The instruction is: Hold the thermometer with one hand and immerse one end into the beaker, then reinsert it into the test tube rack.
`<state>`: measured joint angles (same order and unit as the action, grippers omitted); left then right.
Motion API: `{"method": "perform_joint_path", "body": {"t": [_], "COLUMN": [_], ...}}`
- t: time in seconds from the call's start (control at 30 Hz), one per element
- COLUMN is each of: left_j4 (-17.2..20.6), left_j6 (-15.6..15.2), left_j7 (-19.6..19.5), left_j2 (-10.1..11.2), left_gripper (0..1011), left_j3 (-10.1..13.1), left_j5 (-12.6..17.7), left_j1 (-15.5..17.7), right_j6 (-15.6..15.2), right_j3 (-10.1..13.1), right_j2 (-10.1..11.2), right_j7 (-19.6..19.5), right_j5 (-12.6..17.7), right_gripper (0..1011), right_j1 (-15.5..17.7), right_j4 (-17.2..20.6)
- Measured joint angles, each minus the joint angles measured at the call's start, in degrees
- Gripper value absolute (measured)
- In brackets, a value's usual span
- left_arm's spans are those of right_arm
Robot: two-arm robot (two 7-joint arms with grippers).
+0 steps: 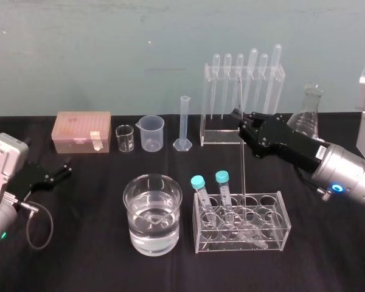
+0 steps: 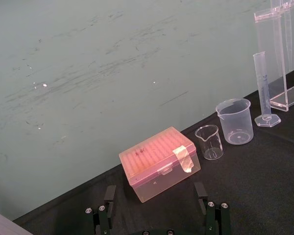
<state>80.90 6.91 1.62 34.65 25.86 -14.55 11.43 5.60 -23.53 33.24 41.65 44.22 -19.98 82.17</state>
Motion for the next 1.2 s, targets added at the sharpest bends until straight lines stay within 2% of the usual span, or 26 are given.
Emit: {"method": "perform_joint_path", "body": {"t": [0.5,0.63,0.73,0.77,0.8,1.2], "left_j4": [0.0,0.0,0.0,0.0,0.0,0.0], "left_j6": [0.0,0.0,0.0,0.0,0.0,0.0], "left_j7": [0.0,0.0,0.0,0.0,0.0,0.0], "left_j2": [0.0,0.0,0.0,0.0,0.0,0.0], "left_gripper": [1008,1008,1008,1008,1008,1008], "left_j3": [0.0,0.0,0.0,0.0,0.0,0.0], "left_j5": [0.0,0.0,0.0,0.0,0.0,0.0], "left_j1": [0.0,0.0,0.0,0.0,0.0,0.0], "right_j6": [0.1,0.1,0.1,0.1,0.1,0.0], "right_j3": [0.1,0.1,0.1,0.1,0.1,0.1], "right_j2": [-0.2,-0.2,-0.1,-0.1,-0.1,-0.1], "right_j7": [-0.1,-0.1,-0.1,-0.1,-0.1,-0.1], "right_j5": [-0.2,-0.2,-0.2,-0.2,-0.2,-0.1], "right_gripper": [66,153,269,269,327,705], "right_j1": [0.0,0.0,0.0,0.0,0.0,0.0], "right_j4": [0.1,0.1,0.1,0.1,0.1,0.1]}}
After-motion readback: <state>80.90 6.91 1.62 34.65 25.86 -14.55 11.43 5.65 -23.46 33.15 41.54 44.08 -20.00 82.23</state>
